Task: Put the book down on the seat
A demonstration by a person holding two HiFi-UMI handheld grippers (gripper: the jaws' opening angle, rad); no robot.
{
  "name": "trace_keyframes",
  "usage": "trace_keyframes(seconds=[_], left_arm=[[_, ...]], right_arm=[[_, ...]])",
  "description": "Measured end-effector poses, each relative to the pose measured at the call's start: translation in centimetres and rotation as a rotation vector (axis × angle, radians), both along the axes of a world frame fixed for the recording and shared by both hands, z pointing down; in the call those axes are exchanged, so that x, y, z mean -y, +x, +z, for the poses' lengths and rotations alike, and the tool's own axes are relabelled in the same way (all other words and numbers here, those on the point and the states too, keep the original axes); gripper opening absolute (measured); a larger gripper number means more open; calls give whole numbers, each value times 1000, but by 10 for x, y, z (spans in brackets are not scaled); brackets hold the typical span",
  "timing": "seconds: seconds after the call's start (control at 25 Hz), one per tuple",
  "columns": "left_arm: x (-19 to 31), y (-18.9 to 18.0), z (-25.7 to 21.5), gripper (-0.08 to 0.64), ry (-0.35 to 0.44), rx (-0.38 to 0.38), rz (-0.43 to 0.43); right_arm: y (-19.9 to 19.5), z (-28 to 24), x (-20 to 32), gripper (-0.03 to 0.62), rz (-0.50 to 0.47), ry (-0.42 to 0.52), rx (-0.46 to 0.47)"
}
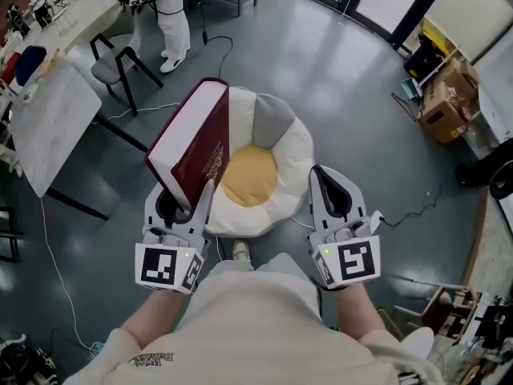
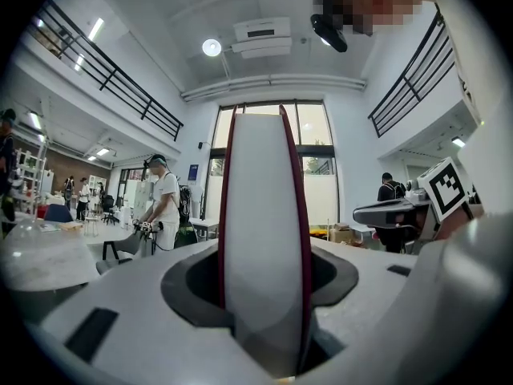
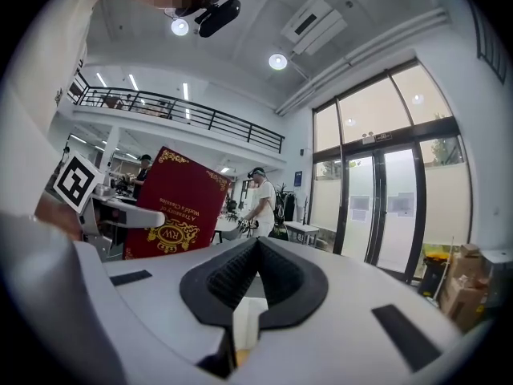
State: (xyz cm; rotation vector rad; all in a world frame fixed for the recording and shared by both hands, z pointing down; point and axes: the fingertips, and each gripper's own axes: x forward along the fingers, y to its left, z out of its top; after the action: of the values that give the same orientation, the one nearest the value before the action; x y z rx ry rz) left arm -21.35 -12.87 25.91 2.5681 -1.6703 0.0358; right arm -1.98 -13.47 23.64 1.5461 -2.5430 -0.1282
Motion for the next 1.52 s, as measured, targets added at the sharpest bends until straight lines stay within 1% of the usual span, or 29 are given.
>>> trace_keyframes(seconds=[0.24,0.52,0.6,0.72,0.8,1.04,1.24,1.4,1.52], left_arm=[[12,3,3,226,-18,-10,-11],[21,30,6,226,-30,-30,2],[24,39,9,227,-53,-30,9],[29,51,20,227,-124,-32,37],[35,60,28,227,-156,-27,57],[59,95,42,227,-192,-27,121],[89,129,79,227,-232,-14,168],[117,151,116,227,-250,-53,198],[132,167,153,227,-261,-65,224]], right_arm=[[0,6,18,0,-24,-18,-11],[19,10,30,0,-42,-34,-15],[26,13,33,0,-44,-40,-14],[35,22,35,0,-44,-56,-12],[39,28,39,0,-46,-69,-5],[52,40,56,0,-44,-95,11],[75,72,80,0,-14,-129,9],[96,108,102,0,8,-170,-6],[108,148,112,0,19,-195,-18]])
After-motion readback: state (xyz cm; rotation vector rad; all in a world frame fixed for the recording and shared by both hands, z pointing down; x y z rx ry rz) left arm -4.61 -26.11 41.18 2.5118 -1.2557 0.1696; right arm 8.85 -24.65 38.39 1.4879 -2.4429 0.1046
